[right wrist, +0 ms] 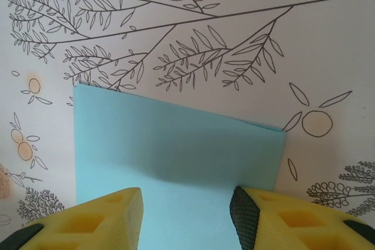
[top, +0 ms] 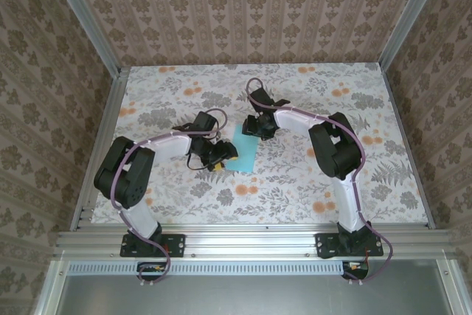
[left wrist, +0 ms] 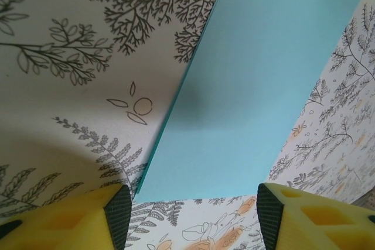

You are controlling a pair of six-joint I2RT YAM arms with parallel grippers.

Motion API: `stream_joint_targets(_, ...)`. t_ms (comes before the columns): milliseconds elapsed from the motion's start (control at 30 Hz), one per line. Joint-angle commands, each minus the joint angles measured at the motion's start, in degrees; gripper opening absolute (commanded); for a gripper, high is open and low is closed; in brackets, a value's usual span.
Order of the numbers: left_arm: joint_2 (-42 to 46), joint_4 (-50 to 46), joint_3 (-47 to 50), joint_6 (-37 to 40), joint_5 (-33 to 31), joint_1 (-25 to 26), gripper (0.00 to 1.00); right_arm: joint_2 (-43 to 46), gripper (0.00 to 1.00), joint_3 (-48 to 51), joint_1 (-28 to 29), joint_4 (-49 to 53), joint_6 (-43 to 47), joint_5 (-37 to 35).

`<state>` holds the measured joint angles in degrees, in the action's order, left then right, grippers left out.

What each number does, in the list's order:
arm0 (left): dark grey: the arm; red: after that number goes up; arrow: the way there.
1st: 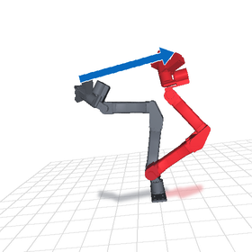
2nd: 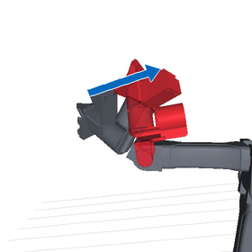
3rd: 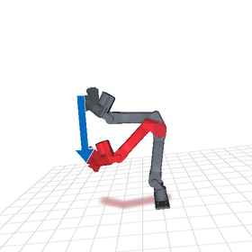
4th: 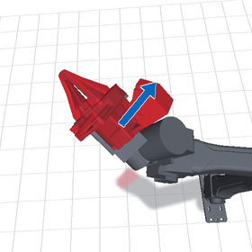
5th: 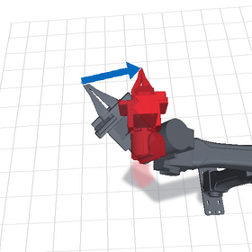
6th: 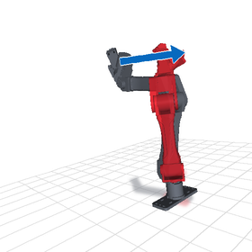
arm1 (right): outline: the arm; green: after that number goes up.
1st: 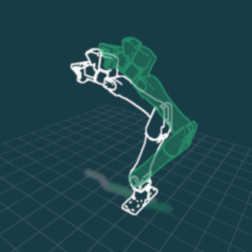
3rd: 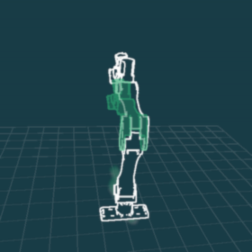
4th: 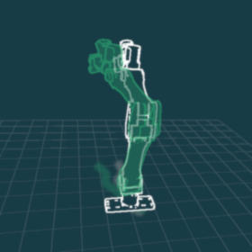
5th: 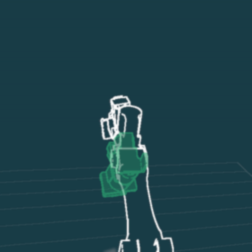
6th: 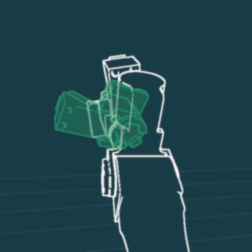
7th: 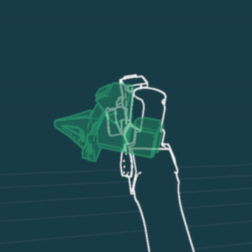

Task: Fold a paper plane with a square sheet of paper (pick it up from the middle)

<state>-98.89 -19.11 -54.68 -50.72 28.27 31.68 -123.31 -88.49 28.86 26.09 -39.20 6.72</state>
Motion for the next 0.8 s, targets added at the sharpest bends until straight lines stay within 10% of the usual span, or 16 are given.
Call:
stream_joint_targets(0,-1.28,-3.6,-2.03,2.03,-0.79,0.62,0.61,-3.26,0.49,3.06,-0.69,2.3,-0.72,-0.37)
stream_joint_targets(767,-4.11,-7.31,-6.36,4.75,-1.96,2.77,0.63,-3.37,0.49,3.6,-0.79,1.95,-0.61,0.05)
